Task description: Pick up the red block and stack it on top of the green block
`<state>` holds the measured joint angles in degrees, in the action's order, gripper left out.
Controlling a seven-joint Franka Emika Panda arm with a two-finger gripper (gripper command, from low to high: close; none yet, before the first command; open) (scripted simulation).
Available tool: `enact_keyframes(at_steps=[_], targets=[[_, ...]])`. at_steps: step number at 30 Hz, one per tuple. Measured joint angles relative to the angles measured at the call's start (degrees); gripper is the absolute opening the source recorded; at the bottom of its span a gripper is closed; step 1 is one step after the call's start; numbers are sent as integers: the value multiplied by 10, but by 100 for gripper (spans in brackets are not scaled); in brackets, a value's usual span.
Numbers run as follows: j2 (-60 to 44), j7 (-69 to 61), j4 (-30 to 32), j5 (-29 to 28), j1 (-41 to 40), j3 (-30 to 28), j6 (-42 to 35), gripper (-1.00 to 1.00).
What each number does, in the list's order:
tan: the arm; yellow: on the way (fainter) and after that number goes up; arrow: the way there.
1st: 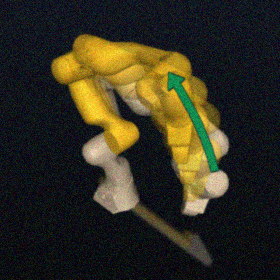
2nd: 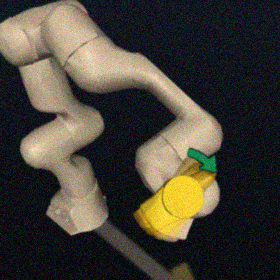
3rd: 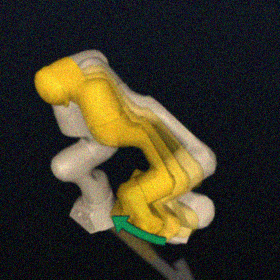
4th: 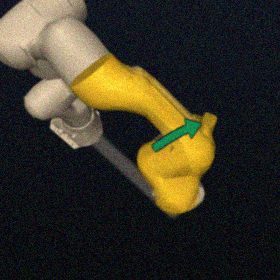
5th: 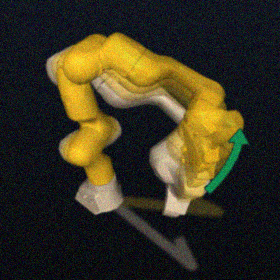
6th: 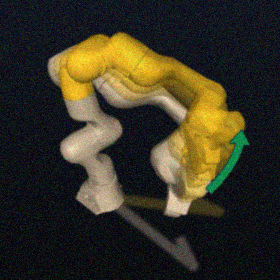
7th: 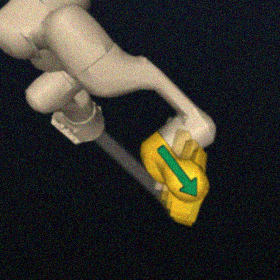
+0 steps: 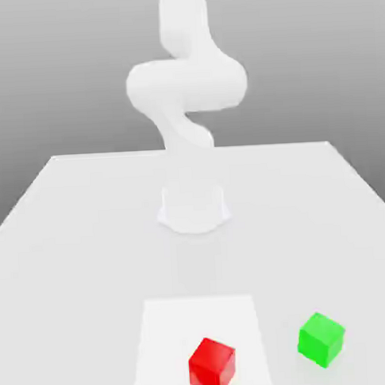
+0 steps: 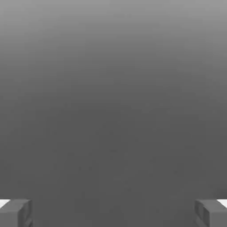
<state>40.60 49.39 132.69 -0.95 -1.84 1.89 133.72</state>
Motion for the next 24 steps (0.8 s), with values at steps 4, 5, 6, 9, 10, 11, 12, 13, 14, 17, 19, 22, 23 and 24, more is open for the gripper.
enact_keyframes(at_steps=[4, 5, 6, 9, 10, 11, 12, 13, 14, 17, 19, 22, 23, 24], targets=[[-87, 61, 15, -19, -26, 28, 32, 0], [-108, 76, 19, -24, -32, 34, 40, 0], [-129, 91, 22, -28, -38, 40, 47, 0], [-191, 135, 33, -42, -53, 55, 70, 0], [-212, 149, 36, -47, -57, 59, 77, 0], [-233, 164, 40, -51, -60, 63, 85, 0], [-254, 179, 44, -56, -64, 67, 93, 0], [-275, 193, 47, -60, -66, 69, 100, 0], [-296, 207, 51, -64, -68, 71, 108, 0], [-358, 247, 62, -71, -71, 74, 131, 0], [-398, 270, 69, -71, -71, 74, 147, 0], [-458, 297, 80, -62, -69, 75, 172, 0], [-477, 304, 84, -56, -68, 75, 180, 0], [-497, 310, 88, -48, -67, 76, 188, 0]])
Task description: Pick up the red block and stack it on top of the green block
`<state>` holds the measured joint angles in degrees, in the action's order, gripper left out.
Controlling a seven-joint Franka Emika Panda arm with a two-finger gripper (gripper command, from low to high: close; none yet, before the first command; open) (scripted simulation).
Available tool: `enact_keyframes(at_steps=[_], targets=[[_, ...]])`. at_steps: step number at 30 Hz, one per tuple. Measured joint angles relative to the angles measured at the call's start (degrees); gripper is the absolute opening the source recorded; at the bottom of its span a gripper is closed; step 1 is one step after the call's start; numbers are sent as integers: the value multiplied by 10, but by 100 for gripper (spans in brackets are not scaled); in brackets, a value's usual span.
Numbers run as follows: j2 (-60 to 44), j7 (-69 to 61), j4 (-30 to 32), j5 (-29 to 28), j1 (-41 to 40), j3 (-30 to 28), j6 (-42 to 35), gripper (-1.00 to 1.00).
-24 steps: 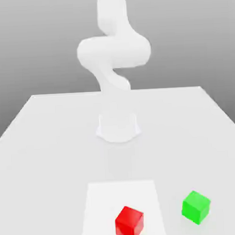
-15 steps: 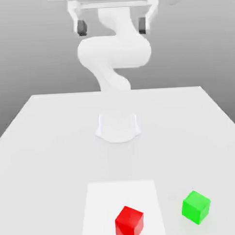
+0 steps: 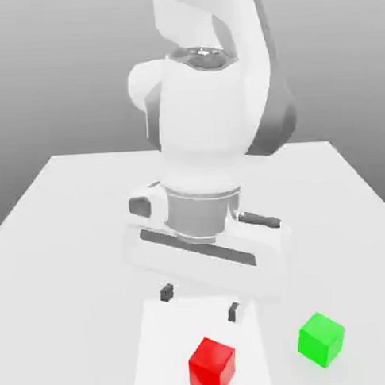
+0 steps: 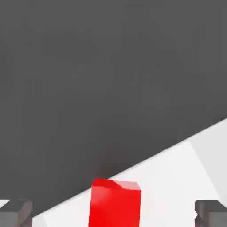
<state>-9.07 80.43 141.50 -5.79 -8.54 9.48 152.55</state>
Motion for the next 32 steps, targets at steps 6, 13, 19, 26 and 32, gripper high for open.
enact_keyframes(at_steps=[6, 13, 19, 26, 32], targets=[[-122, 34, -10, -22, 21, -25, 90, -100], [-126, 34, -10, -22, 22, -27, 94, -100], [-24, -2, 8, 12, 19, 17, 11, -100], [-1, -48, 25, -11, 106, 108, 1, -100], [-56, -17, 22, -58, 130, 83, 49, 100]])
